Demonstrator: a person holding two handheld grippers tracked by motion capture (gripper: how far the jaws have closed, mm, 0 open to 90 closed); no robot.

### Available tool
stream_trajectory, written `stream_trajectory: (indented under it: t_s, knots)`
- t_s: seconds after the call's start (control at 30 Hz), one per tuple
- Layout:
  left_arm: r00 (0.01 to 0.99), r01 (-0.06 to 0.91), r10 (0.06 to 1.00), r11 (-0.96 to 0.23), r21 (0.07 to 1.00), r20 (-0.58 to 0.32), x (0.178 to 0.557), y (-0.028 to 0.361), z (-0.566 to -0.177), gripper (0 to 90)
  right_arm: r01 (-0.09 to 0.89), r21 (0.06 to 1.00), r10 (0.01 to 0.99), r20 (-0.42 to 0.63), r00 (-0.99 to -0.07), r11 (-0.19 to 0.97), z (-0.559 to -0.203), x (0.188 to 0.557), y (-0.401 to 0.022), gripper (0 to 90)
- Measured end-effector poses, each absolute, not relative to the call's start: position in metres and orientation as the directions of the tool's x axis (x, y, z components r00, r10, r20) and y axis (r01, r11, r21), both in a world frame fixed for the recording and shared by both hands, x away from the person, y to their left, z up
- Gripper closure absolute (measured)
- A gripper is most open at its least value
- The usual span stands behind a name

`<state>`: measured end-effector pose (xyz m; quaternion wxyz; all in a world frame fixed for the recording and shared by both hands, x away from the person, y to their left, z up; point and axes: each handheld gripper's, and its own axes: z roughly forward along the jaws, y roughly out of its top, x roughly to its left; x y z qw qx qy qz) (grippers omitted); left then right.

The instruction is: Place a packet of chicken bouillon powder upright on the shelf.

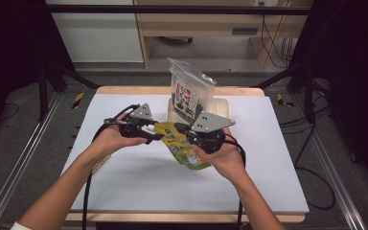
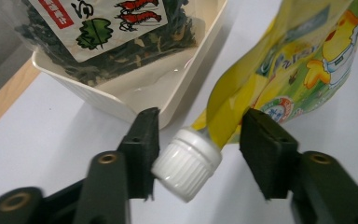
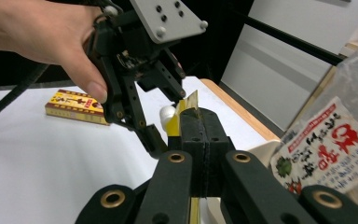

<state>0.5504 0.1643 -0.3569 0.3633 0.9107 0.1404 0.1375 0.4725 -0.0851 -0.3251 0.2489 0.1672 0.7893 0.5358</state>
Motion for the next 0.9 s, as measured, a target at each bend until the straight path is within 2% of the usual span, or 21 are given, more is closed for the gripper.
stream_trajectory:
  t_s: [0.1, 0.23, 0.57, 0.9]
  knots:
    - [0.927, 0.152, 0.343, -0.709, 0.689, 0.149, 0.548, 0.163, -0.354, 60.0, 0.007, 0.927, 0.54, -0.213, -0.814, 0.376, -0.325, 0.472, -0.09, 90.0]
    - [0.933, 0.115, 0.311, -0.737, 0.666, 0.183, 0.543, 0.158, -0.351, 66.4, 0.015, 0.921, 0.55, -0.218, -0.806, 0.389, -0.324, 0.471, -0.095, 90.0]
    - [0.939, 0.109, 0.289, -0.764, 0.636, 0.187, 0.533, 0.151, -0.332, 68.1, 0.044, 0.917, 0.576, -0.212, -0.789, 0.397, -0.322, 0.47, -0.11, 90.0]
    - [0.939, 0.049, 0.233, -0.819, 0.571, 0.253, 0.521, 0.144, -0.306, 69.5, 0.09, 0.927, 0.592, -0.155, -0.791, 0.363, -0.328, 0.475, -0.124, 90.0]
